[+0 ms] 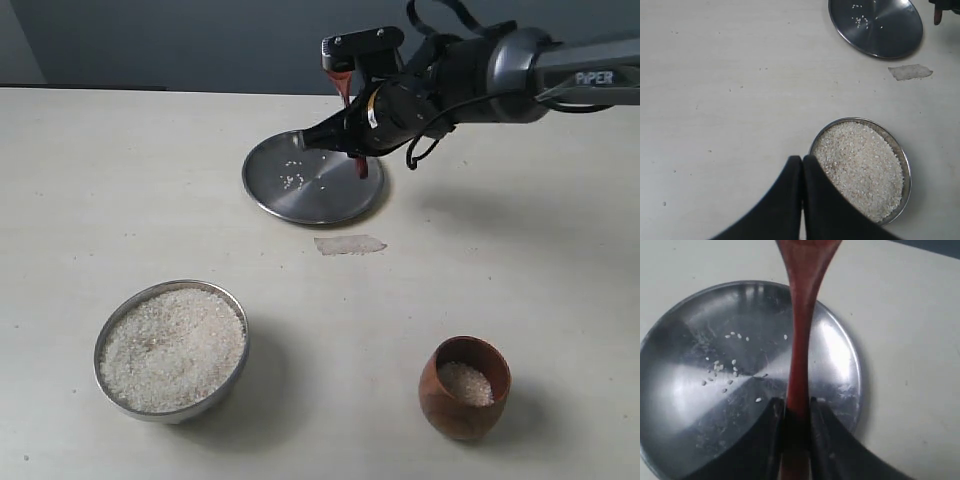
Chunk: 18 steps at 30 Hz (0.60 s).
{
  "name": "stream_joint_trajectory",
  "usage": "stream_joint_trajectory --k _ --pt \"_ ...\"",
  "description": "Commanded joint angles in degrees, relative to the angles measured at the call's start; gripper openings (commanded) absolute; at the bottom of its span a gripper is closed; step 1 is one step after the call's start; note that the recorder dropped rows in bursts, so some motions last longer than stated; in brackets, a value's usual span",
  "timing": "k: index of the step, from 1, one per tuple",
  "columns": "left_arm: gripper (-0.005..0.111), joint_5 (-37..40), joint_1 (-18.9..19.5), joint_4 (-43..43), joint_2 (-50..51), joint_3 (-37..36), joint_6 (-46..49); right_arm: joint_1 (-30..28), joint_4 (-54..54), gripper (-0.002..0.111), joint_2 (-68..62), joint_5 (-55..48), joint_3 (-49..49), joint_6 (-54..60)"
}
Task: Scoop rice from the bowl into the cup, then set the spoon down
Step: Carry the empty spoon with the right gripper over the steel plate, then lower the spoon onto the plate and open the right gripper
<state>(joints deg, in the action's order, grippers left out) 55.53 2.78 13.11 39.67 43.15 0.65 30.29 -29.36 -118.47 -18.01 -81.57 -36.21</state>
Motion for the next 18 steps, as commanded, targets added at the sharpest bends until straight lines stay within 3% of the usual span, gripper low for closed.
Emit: stream_joint_trajectory --k 1,6,13,14,17,18 --pt "0.000 -0.29 0.05 -0.53 -0.01 0.29 -0.09 -0.31 0.93 -0.001 -3.94 1.56 -1.55 0.62" --pt "0.000 -0.29 0.05 -0.53 -0.01 0.29 -0.09 0.04 6.75 -0.001 -7.56 3.95 -1.65 8.06" --pt "0.000 -0.29 0.05 -0.53 -0.01 0.29 -0.09 0.12 9.56 0.001 -9.90 4.66 -1.65 8.59" --pt "0.000 -0.29 0.05 -0.53 -0.01 0.29 -0.09 0.12 9.67 0.005 -9.90 5.02 -1.65 8.59" --pt "0.000 -0.29 0.05 -0.53 -0.01 0.29 -0.09 0.12 10.50 0.031 -9.79 4.88 -2.04 8.59" --pt "0.000 -0.29 0.05 -0.53 -0.01 0.29 -0.09 0.12 10.50 0.033 -9.79 4.56 -2.20 8.59"
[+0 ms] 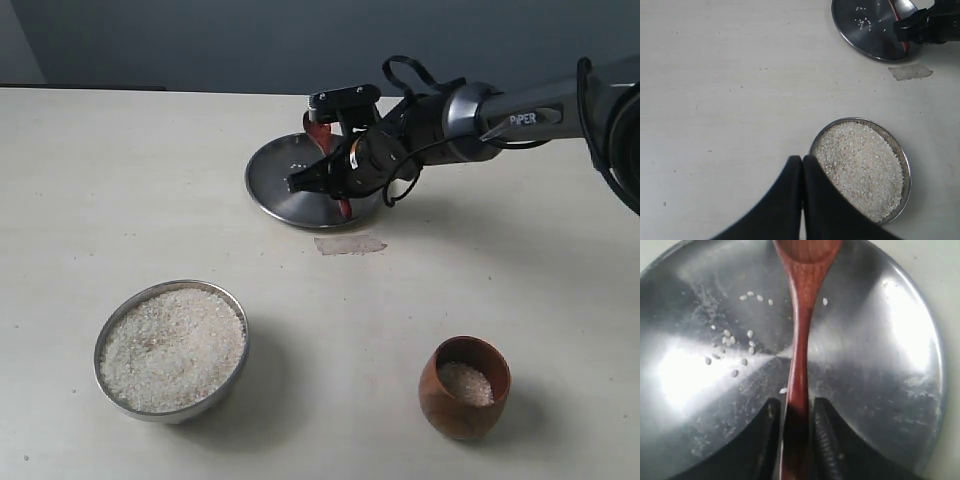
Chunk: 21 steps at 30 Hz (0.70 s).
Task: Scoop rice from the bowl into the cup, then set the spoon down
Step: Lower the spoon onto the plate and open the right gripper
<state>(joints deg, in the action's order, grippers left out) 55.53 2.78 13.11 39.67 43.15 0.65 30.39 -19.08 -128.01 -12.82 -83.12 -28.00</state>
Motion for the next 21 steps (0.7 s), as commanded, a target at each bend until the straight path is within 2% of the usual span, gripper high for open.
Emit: stream_joint_trajectory --k 1,5,10,19,21 --pt "0.000 -0.29 0.05 -0.53 -0.01 0.29 -0.09 0.01 0.23 0.035 -0.10 -0.63 -0.65 0.38" --pt "0.000 -0.29 0.05 -0.53 -0.01 0.29 -0.09 0.01 0.23 0.040 1.13 -0.14 -0.65 0.38" --pt "0.000 -0.29 0.05 -0.53 -0.01 0.29 -0.09 0.01 0.23 0.040 6.13 -1.13 -0.65 0.38" --pt "0.000 -0.29 0.05 -0.53 -0.01 0.29 -0.09 0.01 -4.91 0.039 16.00 -13.90 -0.45 2.27" --pt "0.000 -0.29 0.05 -0.53 -0.01 0.29 -0.09 0.01 -4.80 0.031 18.22 -15.57 0.18 3.41"
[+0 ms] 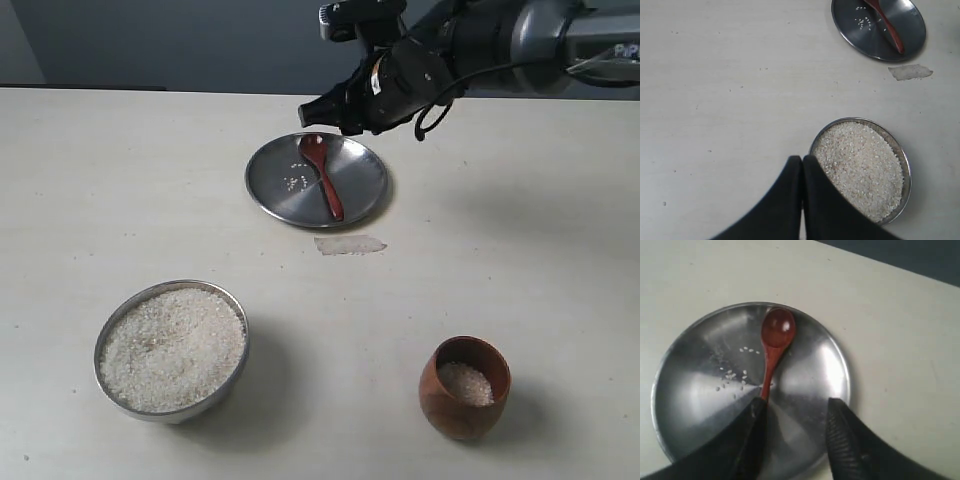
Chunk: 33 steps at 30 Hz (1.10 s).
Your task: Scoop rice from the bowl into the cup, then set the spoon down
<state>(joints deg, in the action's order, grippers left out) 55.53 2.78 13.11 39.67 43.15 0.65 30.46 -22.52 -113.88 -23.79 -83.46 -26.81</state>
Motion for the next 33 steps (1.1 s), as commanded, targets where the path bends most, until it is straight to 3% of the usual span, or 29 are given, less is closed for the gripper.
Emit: stream_joint_trajectory --k 1,4,5,33 --pt "0.000 -0.29 0.05 -0.53 -0.01 0.29 -0.09 -0.06 -1.36 0.025 5.37 -4.78 1.21 2.61" --pt "0.000 -0.29 0.05 -0.53 -0.01 0.29 -0.09 -0.06 -1.36 0.002 9.12 -4.78 4.17 2.61" --pt "0.000 -0.29 0.05 -0.53 -0.01 0.29 -0.09 -0.06 -1.36 0.000 10.46 -4.78 5.36 2.61" --pt "0.000 -0.29 0.05 -0.53 -0.01 0.29 -0.09 -0.06 3.17 0.000 48.08 -6.36 43.04 2.74"
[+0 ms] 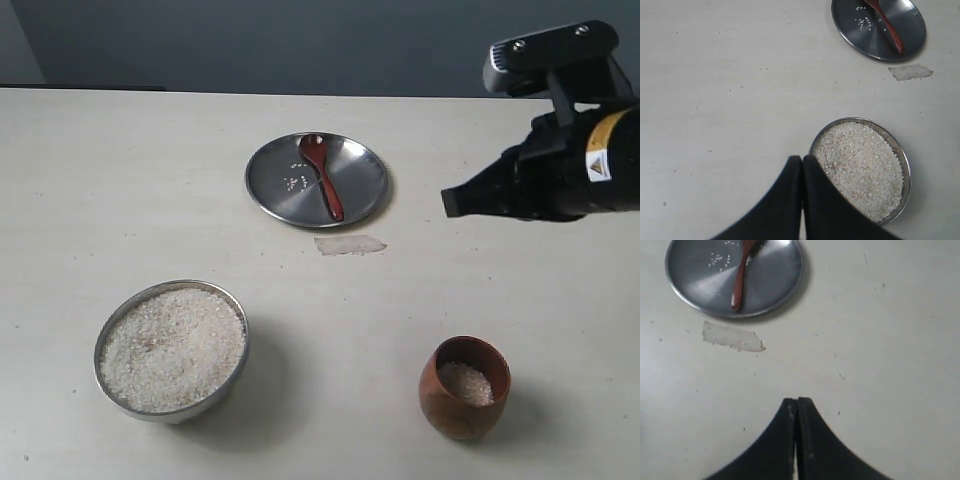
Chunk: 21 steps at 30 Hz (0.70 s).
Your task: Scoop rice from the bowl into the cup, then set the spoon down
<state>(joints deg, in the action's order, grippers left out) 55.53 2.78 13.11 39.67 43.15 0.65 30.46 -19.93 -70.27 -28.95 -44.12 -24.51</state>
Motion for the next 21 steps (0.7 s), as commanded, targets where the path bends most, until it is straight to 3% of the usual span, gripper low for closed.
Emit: stream_joint_trajectory --k 1,14,21 --pt "0.000 -0.29 0.05 -0.53 -0.01 0.29 -0.09 -0.06 0.70 0.000 5.46 -1.59 4.43 0.43" --pt "0.000 -0.29 0.05 -0.53 -0.01 0.29 -0.09 -0.06 2.08 0.000 19.90 -16.29 7.78 0.52" --pt "0.000 -0.29 0.05 -0.53 -0.01 0.29 -0.09 -0.06 2.08 0.000 20.86 -17.24 7.78 0.52"
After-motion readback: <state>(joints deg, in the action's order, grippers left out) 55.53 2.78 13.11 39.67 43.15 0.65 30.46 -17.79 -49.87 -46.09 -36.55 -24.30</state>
